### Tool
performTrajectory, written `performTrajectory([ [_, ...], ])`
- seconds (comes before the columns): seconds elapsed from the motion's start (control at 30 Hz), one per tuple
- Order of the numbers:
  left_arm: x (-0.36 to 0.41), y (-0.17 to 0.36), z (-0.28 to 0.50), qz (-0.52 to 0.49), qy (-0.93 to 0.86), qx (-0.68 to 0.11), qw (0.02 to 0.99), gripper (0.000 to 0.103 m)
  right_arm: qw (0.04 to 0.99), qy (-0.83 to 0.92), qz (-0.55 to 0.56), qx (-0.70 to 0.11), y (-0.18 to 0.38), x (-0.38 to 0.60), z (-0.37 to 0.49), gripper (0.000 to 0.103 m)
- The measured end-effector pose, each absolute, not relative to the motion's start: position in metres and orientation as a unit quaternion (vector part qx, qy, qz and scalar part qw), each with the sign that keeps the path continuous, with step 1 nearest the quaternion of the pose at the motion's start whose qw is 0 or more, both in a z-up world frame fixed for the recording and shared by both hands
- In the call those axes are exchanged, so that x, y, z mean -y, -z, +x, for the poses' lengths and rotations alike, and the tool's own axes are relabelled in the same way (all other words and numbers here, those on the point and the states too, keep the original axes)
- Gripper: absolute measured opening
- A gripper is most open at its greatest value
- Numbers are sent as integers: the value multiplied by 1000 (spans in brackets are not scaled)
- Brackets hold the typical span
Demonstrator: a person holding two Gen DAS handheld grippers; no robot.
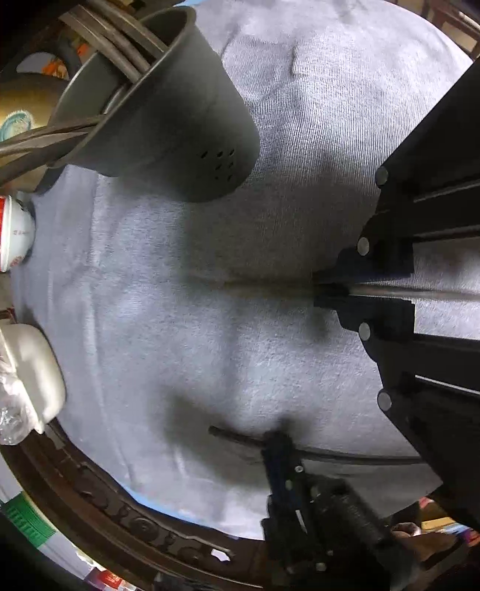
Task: Organize utensils
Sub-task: 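Grasp a brown chopstick with the left gripper while the right gripper grasps another, then lift both held chopsticks and carry them above the grey holder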
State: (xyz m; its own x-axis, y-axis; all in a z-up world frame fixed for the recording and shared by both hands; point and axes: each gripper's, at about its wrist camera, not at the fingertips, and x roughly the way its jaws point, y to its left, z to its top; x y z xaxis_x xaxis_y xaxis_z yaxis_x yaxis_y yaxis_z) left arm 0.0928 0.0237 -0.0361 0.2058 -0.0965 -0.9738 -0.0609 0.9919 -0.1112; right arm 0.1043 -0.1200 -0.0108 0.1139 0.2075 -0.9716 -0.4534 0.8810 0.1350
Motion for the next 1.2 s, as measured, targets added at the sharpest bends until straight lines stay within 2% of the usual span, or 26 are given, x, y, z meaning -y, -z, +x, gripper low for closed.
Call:
performTrajectory([
  [0.23, -30, 35, 102, -63, 23, -651, 756, 8, 705, -237, -122, -657, 18, 109, 124, 8],
  [0.4, -26, 38, 108, -54, 24, -653, 755, 7, 710, -234, -135, -650, 19, 100, 126, 7],
  [0.5, -33, 36, 101, -90, 27, -651, 753, 6, 724, -236, -94, -641, 20, 108, 117, 6],
  [0.67, -47, 22, 75, -124, 30, -606, 785, 6, 765, -251, 1, -593, 2, 139, 93, 6],
  [0.9, -58, -18, 45, -155, 10, -525, 837, 6, 827, -233, 85, -504, -26, 173, 68, 6],
  [1.1, -59, -69, 32, -178, -31, -364, 914, 6, 917, -169, 115, -343, -64, 188, 42, 6],
  [1.2, -53, -85, 24, -162, -53, -290, 942, 6, 947, -136, 95, -275, -79, 186, 32, 6],
])
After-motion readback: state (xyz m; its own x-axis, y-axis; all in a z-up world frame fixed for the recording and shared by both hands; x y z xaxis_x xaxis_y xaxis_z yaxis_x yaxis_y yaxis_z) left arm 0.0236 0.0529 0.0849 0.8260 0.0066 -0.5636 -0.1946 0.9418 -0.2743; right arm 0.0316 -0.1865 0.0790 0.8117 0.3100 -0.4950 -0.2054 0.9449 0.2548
